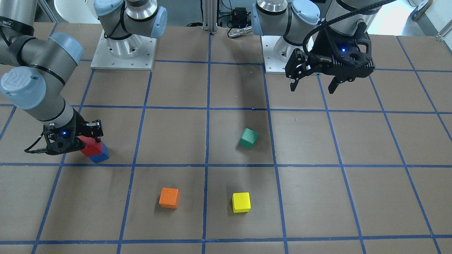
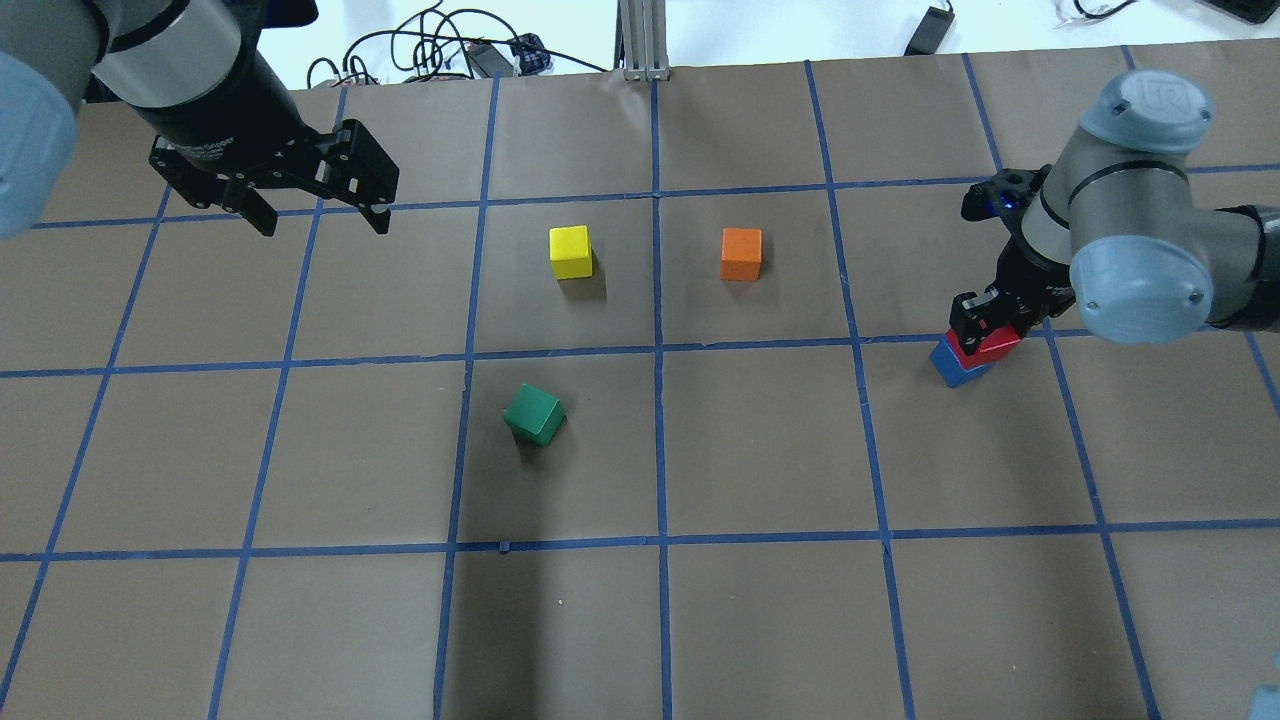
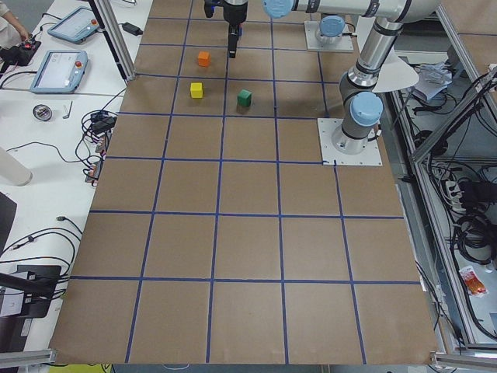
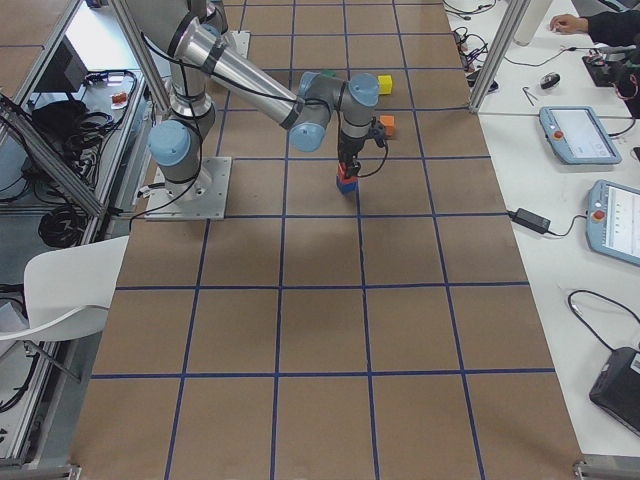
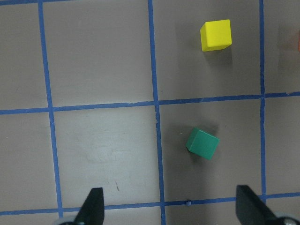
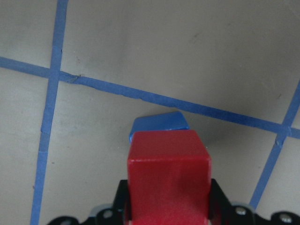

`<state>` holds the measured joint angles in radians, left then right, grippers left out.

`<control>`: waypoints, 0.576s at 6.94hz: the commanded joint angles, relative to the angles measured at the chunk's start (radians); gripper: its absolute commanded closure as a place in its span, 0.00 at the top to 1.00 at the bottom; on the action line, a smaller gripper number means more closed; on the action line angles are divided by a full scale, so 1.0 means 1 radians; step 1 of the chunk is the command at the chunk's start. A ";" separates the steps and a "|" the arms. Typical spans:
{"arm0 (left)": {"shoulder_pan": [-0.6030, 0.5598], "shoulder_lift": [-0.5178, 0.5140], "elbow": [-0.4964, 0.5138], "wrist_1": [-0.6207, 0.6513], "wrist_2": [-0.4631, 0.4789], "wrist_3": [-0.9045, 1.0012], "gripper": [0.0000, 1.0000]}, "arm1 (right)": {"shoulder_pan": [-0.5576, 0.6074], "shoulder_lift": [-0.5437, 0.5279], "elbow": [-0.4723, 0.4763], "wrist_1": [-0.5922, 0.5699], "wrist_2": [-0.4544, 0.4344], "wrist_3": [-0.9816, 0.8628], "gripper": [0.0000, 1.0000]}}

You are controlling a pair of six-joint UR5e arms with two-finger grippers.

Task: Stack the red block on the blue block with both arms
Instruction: 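Lower the red cube onto the blue cube with the right gripper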

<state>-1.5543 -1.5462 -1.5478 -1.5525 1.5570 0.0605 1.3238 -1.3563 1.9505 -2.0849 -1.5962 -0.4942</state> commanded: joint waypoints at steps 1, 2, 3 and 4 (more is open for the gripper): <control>0.000 0.000 0.000 0.002 0.000 0.001 1.00 | 0.000 0.000 0.001 -0.004 -0.007 -0.003 1.00; 0.000 0.000 0.000 0.003 -0.002 0.001 1.00 | 0.000 -0.001 -0.007 -0.004 -0.013 0.002 1.00; 0.000 0.000 0.000 0.003 -0.002 0.001 1.00 | 0.000 -0.004 -0.015 0.002 -0.013 0.003 1.00; 0.000 0.000 0.000 0.003 -0.002 0.001 1.00 | 0.000 -0.020 -0.024 0.008 -0.013 0.008 1.00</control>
<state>-1.5538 -1.5462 -1.5478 -1.5496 1.5556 0.0613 1.3238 -1.3633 1.9369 -2.0837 -1.6082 -0.4907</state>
